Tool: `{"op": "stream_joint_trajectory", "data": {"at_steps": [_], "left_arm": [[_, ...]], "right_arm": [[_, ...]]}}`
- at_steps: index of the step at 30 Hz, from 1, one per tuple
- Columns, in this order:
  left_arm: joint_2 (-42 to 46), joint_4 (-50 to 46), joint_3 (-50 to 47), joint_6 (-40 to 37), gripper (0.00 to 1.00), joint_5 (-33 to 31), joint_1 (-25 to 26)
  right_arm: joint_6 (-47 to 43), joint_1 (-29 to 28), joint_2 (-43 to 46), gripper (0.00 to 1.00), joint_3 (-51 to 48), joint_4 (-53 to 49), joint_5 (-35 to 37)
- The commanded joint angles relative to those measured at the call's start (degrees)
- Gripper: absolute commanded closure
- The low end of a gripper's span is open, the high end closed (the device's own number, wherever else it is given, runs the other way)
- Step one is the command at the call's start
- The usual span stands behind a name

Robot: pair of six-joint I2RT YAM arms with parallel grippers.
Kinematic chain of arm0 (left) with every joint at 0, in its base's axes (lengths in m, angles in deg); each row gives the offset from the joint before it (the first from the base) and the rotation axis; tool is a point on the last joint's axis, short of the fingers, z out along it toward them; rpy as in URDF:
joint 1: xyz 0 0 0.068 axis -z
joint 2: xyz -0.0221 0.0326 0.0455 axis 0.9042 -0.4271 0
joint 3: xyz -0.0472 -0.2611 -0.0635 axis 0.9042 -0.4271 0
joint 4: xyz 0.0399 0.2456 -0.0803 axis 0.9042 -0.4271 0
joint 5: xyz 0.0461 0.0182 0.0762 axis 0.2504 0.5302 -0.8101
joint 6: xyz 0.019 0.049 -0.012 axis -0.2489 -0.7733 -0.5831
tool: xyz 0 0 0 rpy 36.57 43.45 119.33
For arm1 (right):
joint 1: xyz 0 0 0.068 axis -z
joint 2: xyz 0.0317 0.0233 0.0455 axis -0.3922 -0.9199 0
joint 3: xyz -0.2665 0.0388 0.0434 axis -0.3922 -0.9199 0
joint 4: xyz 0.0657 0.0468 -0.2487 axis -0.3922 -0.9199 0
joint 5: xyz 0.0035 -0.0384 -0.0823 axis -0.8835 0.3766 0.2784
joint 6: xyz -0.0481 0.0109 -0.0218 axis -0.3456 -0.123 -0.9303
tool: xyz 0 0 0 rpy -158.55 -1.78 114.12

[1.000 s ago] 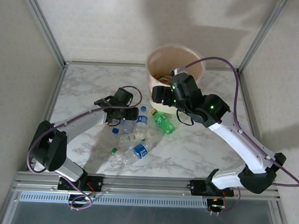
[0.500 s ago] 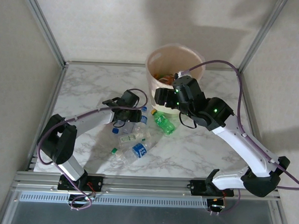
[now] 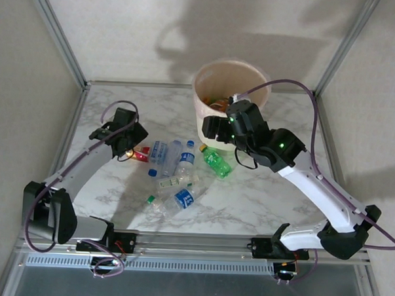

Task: Put the plastic bottles in the bin

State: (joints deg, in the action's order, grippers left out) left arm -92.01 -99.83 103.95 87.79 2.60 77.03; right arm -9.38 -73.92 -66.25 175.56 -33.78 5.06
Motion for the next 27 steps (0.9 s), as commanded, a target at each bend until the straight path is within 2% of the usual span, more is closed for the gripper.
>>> {"op": "stream_joint_trajectory", "data": {"at_steps": [1, 15, 27], "left_arm": [[-2.2, -0.5, -1.5, 7.7, 0.19, 6.4, -1.8], [-13.9, 2.8, 1.5, 11.8, 0.15, 7.6, -4.2], [-22.0, 4.3, 3.4, 10.8, 0.22, 4.8, -4.1]], "right_arm": [[-1.5, -0.2, -1.4, 0.17, 0.2, 1.8, -0.5], [-2.3, -0.2, -0.2, 0.16, -1.4, 2.5, 1.1], [-1.9, -0.2, 1.8, 0.16, -2.5, 0.9, 2.8]]}}
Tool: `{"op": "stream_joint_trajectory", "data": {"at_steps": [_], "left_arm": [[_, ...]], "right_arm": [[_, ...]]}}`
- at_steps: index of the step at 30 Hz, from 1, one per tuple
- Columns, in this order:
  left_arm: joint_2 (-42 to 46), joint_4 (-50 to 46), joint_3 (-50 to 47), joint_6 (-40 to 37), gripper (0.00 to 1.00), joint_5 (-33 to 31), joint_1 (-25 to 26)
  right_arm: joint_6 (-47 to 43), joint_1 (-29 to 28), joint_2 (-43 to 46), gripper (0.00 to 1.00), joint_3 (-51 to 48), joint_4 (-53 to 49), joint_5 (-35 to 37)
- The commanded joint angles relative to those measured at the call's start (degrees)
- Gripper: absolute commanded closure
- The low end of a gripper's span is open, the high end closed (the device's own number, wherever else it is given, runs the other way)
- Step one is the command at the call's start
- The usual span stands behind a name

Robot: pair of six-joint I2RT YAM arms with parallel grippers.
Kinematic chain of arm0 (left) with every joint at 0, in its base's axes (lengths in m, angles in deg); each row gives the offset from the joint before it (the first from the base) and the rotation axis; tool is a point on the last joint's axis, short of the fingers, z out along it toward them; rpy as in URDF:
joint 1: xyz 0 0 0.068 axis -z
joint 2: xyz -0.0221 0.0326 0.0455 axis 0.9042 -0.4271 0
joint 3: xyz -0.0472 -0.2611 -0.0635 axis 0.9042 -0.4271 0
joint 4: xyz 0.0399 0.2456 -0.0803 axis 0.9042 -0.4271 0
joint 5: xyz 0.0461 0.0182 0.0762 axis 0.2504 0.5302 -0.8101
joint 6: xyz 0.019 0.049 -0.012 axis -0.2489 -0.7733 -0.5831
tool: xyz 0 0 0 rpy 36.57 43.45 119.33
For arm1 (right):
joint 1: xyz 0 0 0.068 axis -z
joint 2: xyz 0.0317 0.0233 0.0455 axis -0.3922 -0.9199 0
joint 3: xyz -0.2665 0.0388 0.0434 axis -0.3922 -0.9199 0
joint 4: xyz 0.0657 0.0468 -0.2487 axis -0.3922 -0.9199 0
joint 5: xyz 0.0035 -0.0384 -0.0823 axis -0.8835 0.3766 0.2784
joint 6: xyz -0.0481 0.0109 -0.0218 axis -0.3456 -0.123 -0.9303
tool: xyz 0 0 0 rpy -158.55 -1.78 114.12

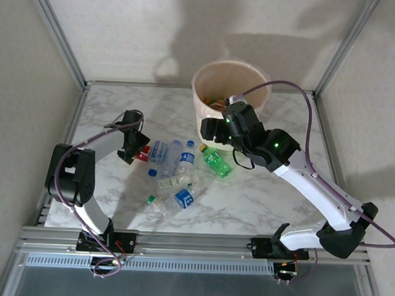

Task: Put the plastic bottles in the bin

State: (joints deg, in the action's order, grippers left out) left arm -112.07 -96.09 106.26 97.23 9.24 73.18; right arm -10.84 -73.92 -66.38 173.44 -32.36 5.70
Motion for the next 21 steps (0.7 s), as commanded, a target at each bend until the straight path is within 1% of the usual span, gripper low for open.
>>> {"op": "stream_joint_trajectory", "data": {"at_steps": [1, 7, 9, 14, 18, 21], "left_arm": [[-2.7, 0.7, 1.1, 1.3, 0.23, -1.8, -0.3], [-4.6, 0.9, 1.3, 0.1, 0.23, -2.6, -0.1], [-4.7, 0.5, 1.3, -0.5, 0.27, -3.1, -0.2], [-4.0, -0.7, 2.5, -3.0, 0.41, -4.3, -0.2], [-2.0, -2.0, 2.7, -4.3, 0.44, -6.0, -0.2], [1.6, -3.4, 2.5, -4.5, 0.46, -7.5, -0.1]], "right_arm": [[-0.4, -0.2, 2.0, 0.16, -0.4, -0.6, 2.2], [-0.1, -0.2, 1.9, 0.16, 0.6, -1.6, 2.4], [0.6, -0.2, 2.3, 0.16, 0.5, -2.0, 2.7], [3.0, -0.2, 5.4, 0.16, -2.2, -1.4, 3.2], [3.3, -0.1, 6.2, 0.17, -2.3, -1.7, 3.9], [3.2, 0.1, 6.3, 0.17, -1.7, -2.4, 4.5]]}}
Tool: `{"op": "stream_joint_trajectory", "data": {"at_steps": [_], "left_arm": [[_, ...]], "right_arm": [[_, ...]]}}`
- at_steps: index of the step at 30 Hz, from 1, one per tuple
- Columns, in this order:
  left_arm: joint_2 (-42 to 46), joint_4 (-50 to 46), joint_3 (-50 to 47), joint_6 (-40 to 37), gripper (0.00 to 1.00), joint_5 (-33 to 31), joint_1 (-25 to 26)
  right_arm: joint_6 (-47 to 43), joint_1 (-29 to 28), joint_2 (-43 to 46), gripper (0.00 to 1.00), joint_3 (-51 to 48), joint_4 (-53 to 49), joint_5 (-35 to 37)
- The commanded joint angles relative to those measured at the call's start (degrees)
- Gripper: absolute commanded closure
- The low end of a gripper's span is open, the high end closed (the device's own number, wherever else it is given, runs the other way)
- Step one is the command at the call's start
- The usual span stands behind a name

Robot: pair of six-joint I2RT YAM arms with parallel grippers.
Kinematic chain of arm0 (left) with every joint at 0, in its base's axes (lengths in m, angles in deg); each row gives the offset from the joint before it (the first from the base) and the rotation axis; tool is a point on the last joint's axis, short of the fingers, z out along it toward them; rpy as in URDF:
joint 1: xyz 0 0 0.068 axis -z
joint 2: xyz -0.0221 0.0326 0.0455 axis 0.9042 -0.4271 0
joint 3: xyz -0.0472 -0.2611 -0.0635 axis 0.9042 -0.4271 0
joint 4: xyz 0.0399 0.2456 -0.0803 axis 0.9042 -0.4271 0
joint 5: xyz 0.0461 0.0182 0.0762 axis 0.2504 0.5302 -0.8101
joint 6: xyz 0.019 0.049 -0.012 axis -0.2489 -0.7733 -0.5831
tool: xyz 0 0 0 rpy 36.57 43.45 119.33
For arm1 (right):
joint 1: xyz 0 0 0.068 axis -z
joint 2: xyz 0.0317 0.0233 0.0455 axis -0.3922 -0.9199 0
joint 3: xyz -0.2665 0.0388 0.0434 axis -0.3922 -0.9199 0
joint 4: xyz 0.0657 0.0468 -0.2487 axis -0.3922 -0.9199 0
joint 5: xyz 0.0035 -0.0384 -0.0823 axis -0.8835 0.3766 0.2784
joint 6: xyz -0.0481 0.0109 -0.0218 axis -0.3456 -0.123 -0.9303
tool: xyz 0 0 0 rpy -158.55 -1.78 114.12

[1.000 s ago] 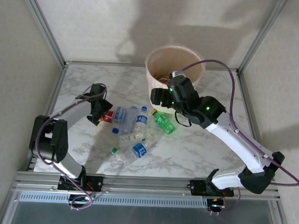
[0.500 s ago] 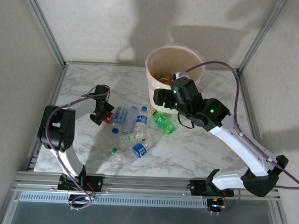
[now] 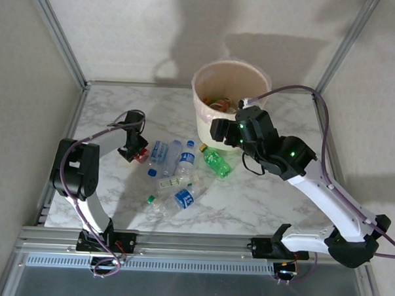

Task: Put the plastic bottles in the bin

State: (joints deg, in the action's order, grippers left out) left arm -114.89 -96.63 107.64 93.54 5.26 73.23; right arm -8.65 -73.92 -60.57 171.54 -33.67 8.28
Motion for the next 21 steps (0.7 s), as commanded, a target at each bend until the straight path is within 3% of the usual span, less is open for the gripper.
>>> {"op": "stream_joint_trajectory", "data": {"at_steps": [1, 6, 12, 21], "left_arm": [[6.2, -3.4, 1.5, -0.8, 0.47, -4.3, 0.0], [12.4, -7.4, 9.2, -3.4, 0.50, -6.1, 1.1], [18.8, -4.2, 19.8, -5.5, 0.50, 1.3, 4.1], [9.8, 1.1, 43.8, -6.3, 0.48, 9.6, 15.5]], "right_arm": [[1.2, 0.3, 0.7, 0.17, 0.1, -1.5, 2.1], [3.0, 0.6, 3.9, 0.17, -4.4, -3.4, 2.9], [0.2, 0.6, 10.4, 0.17, -12.5, -6.7, -1.3], [6.8, 0.9, 17.1, 0.17, -27.2, -4.0, -3.0]]}}
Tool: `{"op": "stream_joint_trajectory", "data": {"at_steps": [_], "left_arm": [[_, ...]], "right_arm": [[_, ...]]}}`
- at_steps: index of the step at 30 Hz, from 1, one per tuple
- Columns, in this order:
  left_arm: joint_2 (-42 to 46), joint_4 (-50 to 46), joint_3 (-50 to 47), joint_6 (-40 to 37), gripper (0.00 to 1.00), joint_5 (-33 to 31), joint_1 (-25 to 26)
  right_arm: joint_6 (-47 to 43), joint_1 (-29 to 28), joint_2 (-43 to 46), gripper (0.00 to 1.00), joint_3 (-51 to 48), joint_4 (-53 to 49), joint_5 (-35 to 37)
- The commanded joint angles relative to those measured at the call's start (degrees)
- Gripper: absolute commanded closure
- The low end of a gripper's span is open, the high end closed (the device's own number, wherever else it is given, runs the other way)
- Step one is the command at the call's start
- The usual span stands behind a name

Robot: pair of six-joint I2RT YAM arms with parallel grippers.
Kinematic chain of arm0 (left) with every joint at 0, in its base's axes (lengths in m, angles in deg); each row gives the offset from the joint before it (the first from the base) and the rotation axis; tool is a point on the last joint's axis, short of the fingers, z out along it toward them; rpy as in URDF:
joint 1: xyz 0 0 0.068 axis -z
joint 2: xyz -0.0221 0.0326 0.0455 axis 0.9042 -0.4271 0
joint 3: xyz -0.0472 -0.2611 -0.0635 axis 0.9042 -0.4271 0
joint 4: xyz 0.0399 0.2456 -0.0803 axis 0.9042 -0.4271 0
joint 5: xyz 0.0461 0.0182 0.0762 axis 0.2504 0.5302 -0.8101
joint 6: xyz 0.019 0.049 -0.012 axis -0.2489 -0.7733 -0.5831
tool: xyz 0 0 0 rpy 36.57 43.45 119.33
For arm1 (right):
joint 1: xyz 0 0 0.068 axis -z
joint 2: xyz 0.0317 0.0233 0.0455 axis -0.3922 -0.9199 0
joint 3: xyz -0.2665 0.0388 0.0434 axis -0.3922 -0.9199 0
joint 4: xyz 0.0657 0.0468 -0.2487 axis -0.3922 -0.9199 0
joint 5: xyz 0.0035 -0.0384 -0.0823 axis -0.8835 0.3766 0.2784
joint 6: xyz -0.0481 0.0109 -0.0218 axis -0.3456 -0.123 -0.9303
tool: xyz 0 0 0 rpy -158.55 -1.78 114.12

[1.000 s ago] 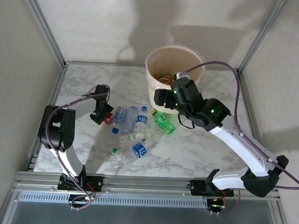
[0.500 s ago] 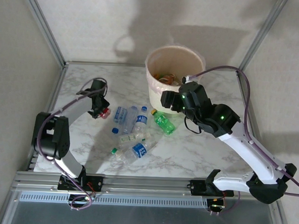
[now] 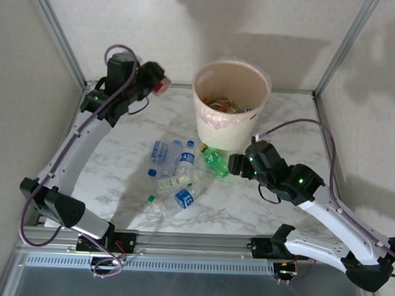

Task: Put the plastic bottles in the bin

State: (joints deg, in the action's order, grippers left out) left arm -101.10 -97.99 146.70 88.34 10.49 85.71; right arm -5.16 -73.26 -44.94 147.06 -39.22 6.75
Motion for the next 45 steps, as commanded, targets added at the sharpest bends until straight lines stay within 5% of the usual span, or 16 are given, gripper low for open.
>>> {"op": "stream_joint_trajectory", "data": {"at_steps": [1, 11, 18, 29, 38, 45], "left_arm": [[-5.5, 3.9, 6.5, -0.4, 0.47, 5.4, 4.0], [-31.6, -1.6, 36.4, 2.2, 0.44, 12.9, 10.2], [-34.7, -3.8, 38.9, 1.5, 0.33, 11.5, 11.1], [-31.0, -5.2, 38.0, -1.8, 0.20, 10.4, 11.4], [-22.2, -8.2, 35.6, -8.5, 0.20, 3.2, 11.0], [1.0, 5.9, 4.3, -11.2, 0.12, -0.1, 6.0]], "right_arm": [[4.0, 0.3, 2.0, 0.17, -3.9, 2.6, -1.9], [7.4, 0.3, 5.3, 0.17, -12.2, 8.3, -5.3], [7.1, 0.3, 5.0, 0.13, -15.8, 10.1, -6.2], [1.8, 0.3, 3.0, 0.07, -24.4, 26.9, -1.4], [-3.3, 2.2, 0.5, 0.03, -28.1, 35.5, 0.7], [-10.8, 7.2, -3.8, 0.04, -31.3, 45.8, -5.4]]}}
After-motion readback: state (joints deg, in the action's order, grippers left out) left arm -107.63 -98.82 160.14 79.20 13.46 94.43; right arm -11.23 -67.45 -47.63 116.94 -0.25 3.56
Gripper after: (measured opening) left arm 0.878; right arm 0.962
